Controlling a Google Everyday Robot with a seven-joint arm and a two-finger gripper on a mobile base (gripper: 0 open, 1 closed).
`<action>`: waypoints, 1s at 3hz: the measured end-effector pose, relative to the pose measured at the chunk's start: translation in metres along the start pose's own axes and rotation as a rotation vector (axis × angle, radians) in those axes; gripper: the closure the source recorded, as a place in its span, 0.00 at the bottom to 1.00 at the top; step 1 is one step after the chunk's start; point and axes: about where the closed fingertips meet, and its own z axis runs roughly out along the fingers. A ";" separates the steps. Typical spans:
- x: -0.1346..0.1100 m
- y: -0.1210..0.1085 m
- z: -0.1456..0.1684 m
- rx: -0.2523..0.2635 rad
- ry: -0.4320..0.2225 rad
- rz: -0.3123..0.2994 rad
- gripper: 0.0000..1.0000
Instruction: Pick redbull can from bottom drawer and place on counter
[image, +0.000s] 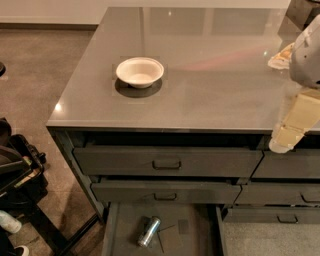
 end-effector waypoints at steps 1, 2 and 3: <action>-0.014 0.036 0.001 0.029 -0.084 -0.053 0.00; -0.039 0.088 0.013 0.079 -0.198 -0.098 0.00; -0.071 0.129 0.068 0.059 -0.322 -0.140 0.00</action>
Offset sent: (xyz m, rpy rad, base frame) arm -0.0955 0.1423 -0.2518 0.6041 -0.1895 -0.0077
